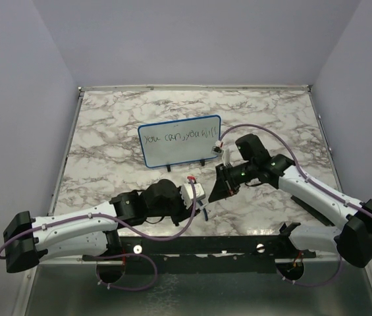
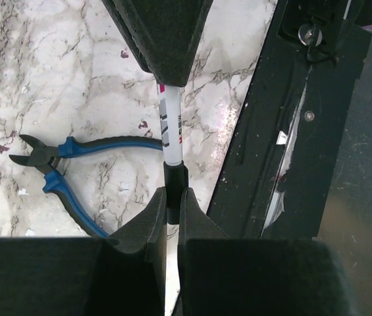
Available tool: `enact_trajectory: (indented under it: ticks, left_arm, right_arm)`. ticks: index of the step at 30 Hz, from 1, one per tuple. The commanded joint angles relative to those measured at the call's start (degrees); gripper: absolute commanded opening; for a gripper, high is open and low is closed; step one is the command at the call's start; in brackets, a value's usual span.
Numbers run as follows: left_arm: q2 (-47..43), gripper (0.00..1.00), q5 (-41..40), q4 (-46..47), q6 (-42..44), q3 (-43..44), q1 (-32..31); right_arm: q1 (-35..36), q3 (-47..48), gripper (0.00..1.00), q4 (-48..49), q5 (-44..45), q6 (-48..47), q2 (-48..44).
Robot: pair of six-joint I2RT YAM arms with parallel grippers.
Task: Write a sentence on the whiteboard
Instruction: Close the whiteboard marker.
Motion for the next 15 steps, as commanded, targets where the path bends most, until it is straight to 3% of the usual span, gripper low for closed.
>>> enact_trajectory:
  ticks: [1,15]
  left_arm:
    - [1.4,0.0,-4.9,16.5,-1.1,0.4,-0.2]
    - [15.7,0.0,-13.4,39.4,0.2,-3.2,-3.5]
  right_arm:
    - [3.6,1.6,0.01,-2.6,2.7,-0.4,2.2]
    - [4.9,5.5,0.01,-15.0,19.1,-5.1,4.2]
